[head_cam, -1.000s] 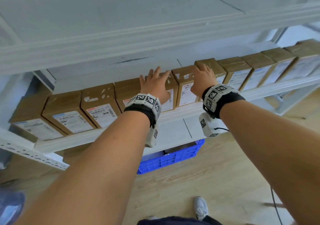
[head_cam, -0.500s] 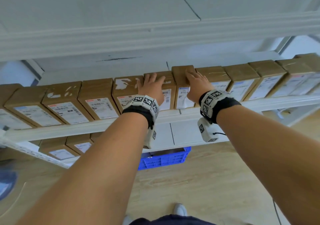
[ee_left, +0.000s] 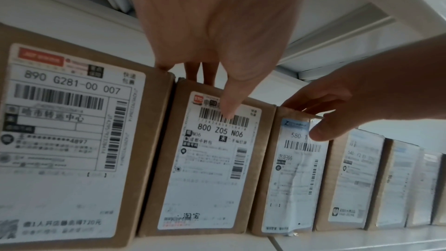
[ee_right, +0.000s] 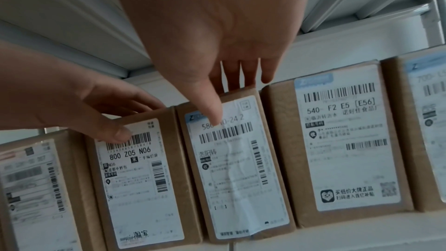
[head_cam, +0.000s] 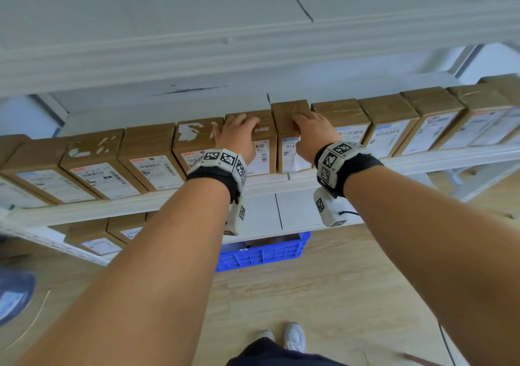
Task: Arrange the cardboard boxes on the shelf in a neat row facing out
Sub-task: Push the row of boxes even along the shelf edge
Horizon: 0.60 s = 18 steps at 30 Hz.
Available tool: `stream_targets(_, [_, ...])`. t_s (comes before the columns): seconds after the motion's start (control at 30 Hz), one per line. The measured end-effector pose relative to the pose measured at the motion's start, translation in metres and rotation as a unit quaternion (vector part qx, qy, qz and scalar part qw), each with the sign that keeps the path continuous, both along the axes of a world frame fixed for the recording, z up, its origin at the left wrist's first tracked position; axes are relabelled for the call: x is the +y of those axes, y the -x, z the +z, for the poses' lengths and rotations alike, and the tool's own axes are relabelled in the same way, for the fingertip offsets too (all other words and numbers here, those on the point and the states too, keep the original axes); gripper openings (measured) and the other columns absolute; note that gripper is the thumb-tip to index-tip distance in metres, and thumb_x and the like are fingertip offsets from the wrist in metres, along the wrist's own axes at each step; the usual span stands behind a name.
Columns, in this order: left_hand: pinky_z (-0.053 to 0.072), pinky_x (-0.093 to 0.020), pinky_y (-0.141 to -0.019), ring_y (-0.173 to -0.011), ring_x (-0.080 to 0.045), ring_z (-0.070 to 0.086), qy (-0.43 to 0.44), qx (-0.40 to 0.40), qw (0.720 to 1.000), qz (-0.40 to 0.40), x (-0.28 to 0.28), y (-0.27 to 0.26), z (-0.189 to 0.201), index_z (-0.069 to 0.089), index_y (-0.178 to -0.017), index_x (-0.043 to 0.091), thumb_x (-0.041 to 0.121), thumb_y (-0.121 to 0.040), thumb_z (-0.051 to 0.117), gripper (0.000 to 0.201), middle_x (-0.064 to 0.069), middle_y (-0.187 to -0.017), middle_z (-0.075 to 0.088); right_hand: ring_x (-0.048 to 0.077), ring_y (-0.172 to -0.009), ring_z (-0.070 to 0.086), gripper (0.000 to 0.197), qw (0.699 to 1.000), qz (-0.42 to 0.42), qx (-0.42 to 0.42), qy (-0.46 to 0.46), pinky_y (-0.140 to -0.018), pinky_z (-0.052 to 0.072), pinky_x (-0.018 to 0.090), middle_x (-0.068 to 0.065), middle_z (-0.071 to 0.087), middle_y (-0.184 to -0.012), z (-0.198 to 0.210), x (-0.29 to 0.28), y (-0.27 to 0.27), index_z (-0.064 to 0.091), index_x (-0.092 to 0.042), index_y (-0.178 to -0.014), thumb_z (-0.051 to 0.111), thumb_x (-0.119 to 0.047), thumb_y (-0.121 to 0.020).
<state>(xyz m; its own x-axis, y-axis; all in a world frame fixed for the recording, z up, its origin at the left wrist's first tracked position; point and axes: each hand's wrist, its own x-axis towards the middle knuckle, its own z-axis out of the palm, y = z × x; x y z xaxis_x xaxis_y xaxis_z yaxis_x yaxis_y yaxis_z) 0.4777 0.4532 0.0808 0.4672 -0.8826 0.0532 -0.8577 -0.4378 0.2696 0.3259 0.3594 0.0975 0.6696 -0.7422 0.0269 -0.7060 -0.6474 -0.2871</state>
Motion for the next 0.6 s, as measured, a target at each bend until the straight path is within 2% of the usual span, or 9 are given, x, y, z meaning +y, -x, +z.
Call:
stream_targets(0.23, [0.0, -0.054, -0.12, -0.151, -0.028, 0.003, -0.032, -0.023, 0.999, -0.029, -0.008, 0.01, 0.009, 0.014, -0.153, 0.027, 0.019, -0.087, 0.063, 0.082, -0.006, -0.163, 0.008, 0.025, -0.148, 0.013, 0.079, 0.999, -0.034, -0.008, 0.002, -0.121, 0.01, 0.043, 0.007, 0.02, -0.158, 0.0, -0.007, 0.009, 0.024, -0.016, -0.15, 0.058, 0.001, -0.08])
stream_targets(0.3, [0.0, -0.053, -0.12, -0.151, -0.028, 0.002, -0.03, -0.026, 0.998, -0.041, -0.014, 0.019, 0.013, 0.013, -0.154, 0.027, 0.02, -0.088, 0.062, 0.082, -0.006, -0.163, 0.006, 0.025, -0.148, 0.013, 0.078, 0.999, -0.047, -0.014, 0.006, -0.121, 0.011, 0.044, 0.008, 0.021, -0.158, 0.001, -0.014, 0.018, 0.026, -0.016, -0.15, 0.058, 0.0, -0.08])
stream_targets(0.4, [0.0, -0.051, -0.12, -0.151, -0.027, 0.001, -0.028, -0.021, 0.998, -0.057, -0.028, 0.038, 0.017, 0.011, -0.154, 0.025, 0.018, -0.088, 0.063, 0.084, -0.006, -0.163, 0.003, 0.025, -0.147, 0.015, 0.066, 0.997, -0.068, -0.027, 0.017, -0.121, 0.012, 0.045, 0.009, 0.024, -0.157, 0.003, -0.027, 0.036, 0.034, -0.016, -0.145, 0.054, -0.006, -0.082])
stream_targets(0.6, [0.005, -0.048, -0.121, -0.151, -0.029, 0.003, -0.026, -0.004, 0.997, -0.074, -0.063, 0.081, 0.015, 0.011, -0.155, 0.026, 0.021, -0.089, 0.061, 0.083, -0.006, -0.163, 0.0, 0.024, -0.148, 0.01, 0.076, 0.997, -0.082, 0.008, 0.014, -0.121, 0.007, 0.044, 0.006, 0.015, -0.16, 0.009, -0.059, 0.081, 0.025, -0.017, -0.15, 0.058, -0.005, -0.082])
